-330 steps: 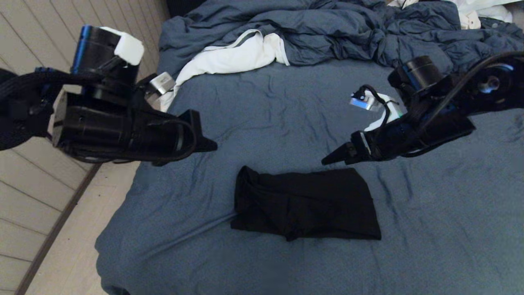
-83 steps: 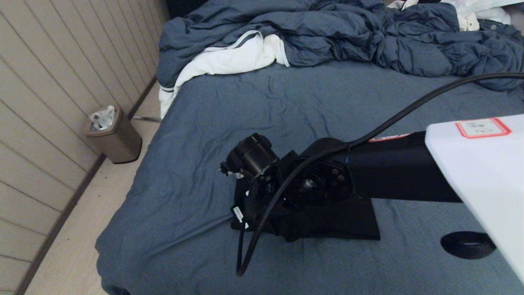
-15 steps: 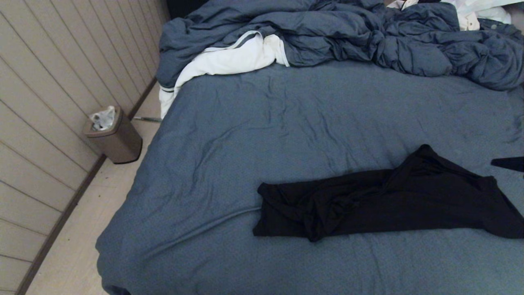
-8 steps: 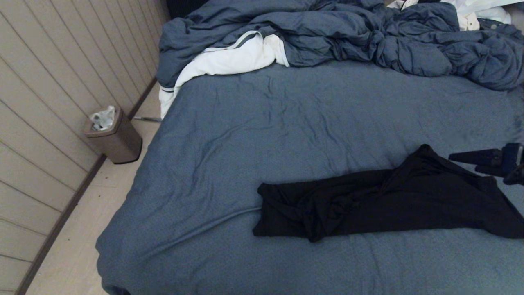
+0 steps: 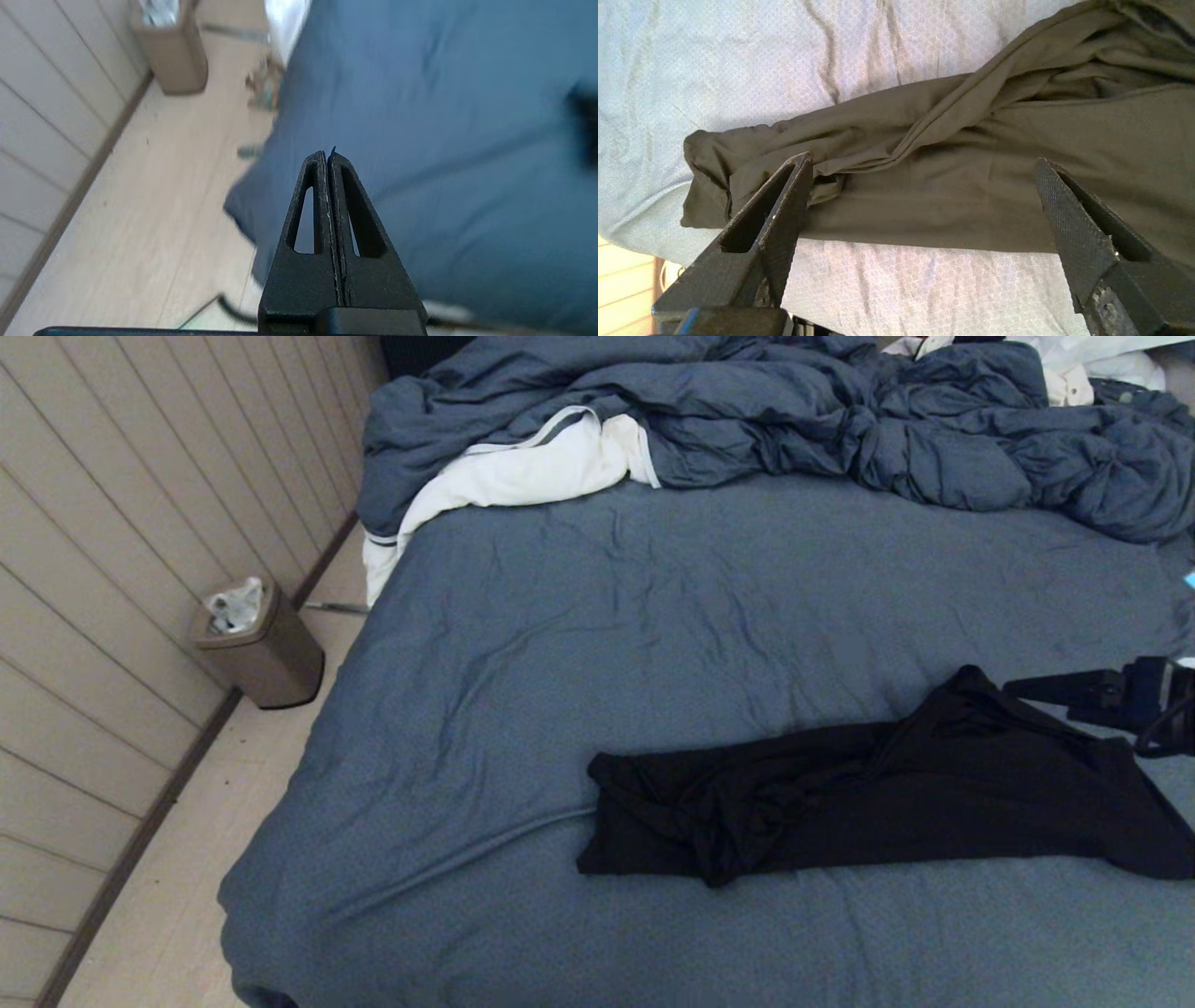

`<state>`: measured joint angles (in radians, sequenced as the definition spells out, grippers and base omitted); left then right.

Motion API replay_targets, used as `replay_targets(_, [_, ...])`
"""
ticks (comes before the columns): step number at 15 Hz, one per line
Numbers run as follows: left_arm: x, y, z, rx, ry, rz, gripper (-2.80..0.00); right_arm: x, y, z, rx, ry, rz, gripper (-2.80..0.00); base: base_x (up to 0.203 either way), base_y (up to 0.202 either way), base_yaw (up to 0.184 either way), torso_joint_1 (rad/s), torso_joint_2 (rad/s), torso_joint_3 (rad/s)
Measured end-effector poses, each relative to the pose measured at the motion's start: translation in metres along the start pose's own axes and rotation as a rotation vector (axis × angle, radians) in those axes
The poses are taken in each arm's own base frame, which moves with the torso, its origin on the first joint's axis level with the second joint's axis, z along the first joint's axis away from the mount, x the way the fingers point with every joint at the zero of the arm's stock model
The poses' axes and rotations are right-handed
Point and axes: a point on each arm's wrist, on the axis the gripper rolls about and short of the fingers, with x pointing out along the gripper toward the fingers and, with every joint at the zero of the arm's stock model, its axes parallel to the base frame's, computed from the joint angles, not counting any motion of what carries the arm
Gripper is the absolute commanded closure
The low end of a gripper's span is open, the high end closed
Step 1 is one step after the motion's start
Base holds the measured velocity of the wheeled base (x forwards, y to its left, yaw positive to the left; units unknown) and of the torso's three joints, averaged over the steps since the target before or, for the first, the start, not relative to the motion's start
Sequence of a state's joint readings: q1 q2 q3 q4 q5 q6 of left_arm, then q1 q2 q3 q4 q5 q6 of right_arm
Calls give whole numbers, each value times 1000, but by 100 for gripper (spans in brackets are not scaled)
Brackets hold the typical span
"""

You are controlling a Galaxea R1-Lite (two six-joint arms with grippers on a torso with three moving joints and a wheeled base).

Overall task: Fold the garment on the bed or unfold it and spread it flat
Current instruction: Unford the black T-shirt

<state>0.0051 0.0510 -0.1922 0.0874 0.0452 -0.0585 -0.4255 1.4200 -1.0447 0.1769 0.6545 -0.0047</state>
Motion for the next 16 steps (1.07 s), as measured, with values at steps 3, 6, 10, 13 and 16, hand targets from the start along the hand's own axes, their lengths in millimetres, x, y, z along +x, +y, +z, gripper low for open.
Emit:
replay_targets(3, [7, -4, 52, -57, 43, -8, 0, 4, 7, 9, -82, -18, 33, 0, 0, 0, 0, 0, 0, 0])
replay_targets(6, [41, -9, 82, -95, 202, -78, 0, 14, 27, 32, -175, -54, 108, 0, 0, 0, 0, 0, 0, 0])
replay_targets(10, [106, -25, 111, -286, 457, -250, 0, 27, 38, 55, -230, -90, 160, 0, 0, 0, 0, 0, 0, 0])
replay_targets(13, [146, -62, 119, -379, 644, -413, 0, 33, 38, 62, -240, -100, 169, 0, 0, 0, 0, 0, 0, 0])
replay_targets(16, [180, -115, 114, -381, 792, -520, -280, 38, 36, 65, -240, -98, 174, 0, 0, 0, 0, 0, 0, 0])
